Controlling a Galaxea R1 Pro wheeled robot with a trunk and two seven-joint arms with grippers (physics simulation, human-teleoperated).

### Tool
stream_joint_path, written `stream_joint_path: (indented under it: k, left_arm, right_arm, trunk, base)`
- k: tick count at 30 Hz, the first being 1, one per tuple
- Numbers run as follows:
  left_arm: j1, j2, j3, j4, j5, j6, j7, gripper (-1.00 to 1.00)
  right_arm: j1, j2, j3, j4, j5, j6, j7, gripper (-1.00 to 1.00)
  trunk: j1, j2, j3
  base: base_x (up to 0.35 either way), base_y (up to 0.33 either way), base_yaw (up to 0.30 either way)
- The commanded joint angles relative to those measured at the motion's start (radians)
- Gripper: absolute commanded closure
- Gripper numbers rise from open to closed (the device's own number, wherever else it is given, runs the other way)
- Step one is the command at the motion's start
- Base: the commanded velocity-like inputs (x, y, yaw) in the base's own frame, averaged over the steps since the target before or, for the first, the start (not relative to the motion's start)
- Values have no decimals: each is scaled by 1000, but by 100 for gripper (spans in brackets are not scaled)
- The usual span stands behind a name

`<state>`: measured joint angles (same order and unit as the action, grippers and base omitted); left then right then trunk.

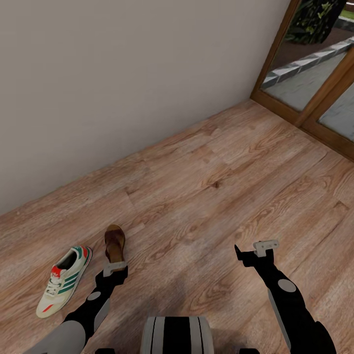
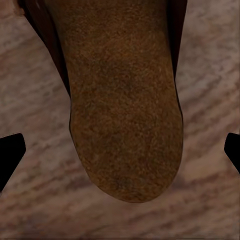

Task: Pick up the two gym shoes and the two sandals from the corridor floor and place them onto the hallstand (shoe rack) in the corridor, making sure they are on the rack and not on the floor. Arrange them so the two gym shoes are next to each other and the two sandals are next to each other.

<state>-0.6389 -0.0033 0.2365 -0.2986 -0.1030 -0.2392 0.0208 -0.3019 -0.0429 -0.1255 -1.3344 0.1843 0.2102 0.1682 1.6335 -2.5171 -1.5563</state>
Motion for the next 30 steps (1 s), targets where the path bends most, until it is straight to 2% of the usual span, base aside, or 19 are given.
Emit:
stream_joint_path:
  k: [1,8,17,30]
  left_arm:
    - [0,0,4,1,-11,-4,2,-100]
    - [3,0,4,1,-11,-6,2,-100]
    - [5,0,4,1,-9,-8,2,-100]
    - [8,-1,4,1,-9,-13,2,-100]
  right_arm:
    - [0,0,-2,-2,10,5,8,-100]
    - [0,0,-2,-2,10,5,7,-100]
    - [0,0,-2,-3,11,5,7,-100]
    - [0,0,-3,-3,12,5,7,-100]
  trunk:
    - [0,0,-2]
    - [0,0,-11]
    - [4,-2,-48]
    - [4,-2,-53]
  base:
    - [0,0,0]
    - [0,0,0]
    - [0,0,0]
    - [0,0,0]
